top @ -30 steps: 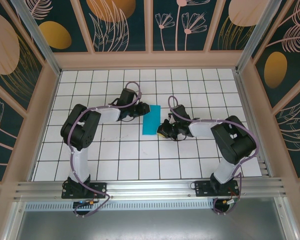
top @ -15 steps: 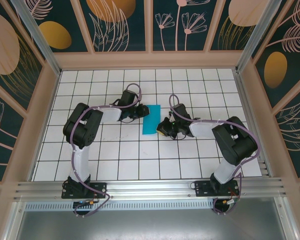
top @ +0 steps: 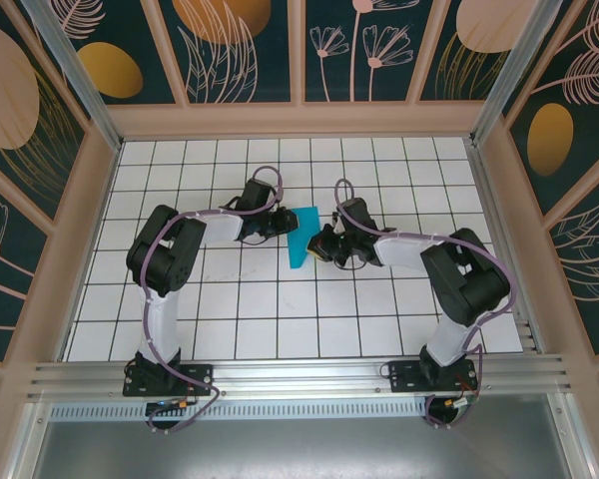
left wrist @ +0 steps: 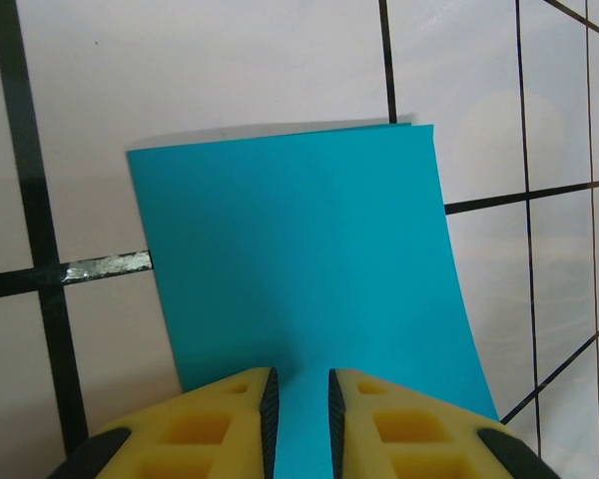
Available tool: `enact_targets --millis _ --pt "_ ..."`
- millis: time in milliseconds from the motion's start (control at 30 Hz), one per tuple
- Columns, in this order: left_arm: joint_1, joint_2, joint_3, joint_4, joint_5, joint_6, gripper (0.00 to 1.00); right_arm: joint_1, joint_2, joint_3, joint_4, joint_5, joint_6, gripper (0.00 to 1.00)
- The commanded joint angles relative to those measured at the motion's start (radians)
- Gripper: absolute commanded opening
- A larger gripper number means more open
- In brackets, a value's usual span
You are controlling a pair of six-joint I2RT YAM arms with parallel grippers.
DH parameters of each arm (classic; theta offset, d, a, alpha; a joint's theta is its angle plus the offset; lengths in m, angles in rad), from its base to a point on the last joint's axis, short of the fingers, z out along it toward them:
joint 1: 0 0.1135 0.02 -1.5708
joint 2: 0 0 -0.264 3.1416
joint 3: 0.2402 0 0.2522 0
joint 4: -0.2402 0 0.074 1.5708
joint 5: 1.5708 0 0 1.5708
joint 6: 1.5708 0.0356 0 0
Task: Fold a paper plane with a square sheet of paper (pick it up from the middle)
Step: Third fold the triangle at the center of the table.
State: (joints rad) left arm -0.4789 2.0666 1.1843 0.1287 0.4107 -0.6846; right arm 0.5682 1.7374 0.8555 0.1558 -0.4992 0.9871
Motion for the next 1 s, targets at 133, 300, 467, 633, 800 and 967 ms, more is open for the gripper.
enact_targets --millis 133,300,467,633,800,967 --pt "-0.002 0.034 0.021 -0.037 -0.006 0.008 0.24 -0.008 0.077 0.082 0.019 -0.001 0.012 0.06" --pt "-0.003 0.036 0.024 -0.042 -0.01 0.008 0.23 -0.009 0.11 0.113 0.022 0.002 0.006 0.06" --pt "-0.003 0.038 0.026 -0.046 -0.013 0.011 0.21 -0.008 0.138 0.13 0.032 0.009 0.012 0.06" --pt "-0.003 0.043 0.026 -0.049 -0.017 0.007 0.21 -0.008 0.159 0.146 0.039 0.016 0.006 0.06" --pt "-0.003 0.042 0.027 -0.052 -0.016 0.01 0.21 -0.008 0.18 0.155 0.045 0.011 0.007 0.06" --pt "-0.002 0.044 0.028 -0.055 -0.017 0.009 0.21 -0.008 0.195 0.165 0.044 0.014 0.003 0.06"
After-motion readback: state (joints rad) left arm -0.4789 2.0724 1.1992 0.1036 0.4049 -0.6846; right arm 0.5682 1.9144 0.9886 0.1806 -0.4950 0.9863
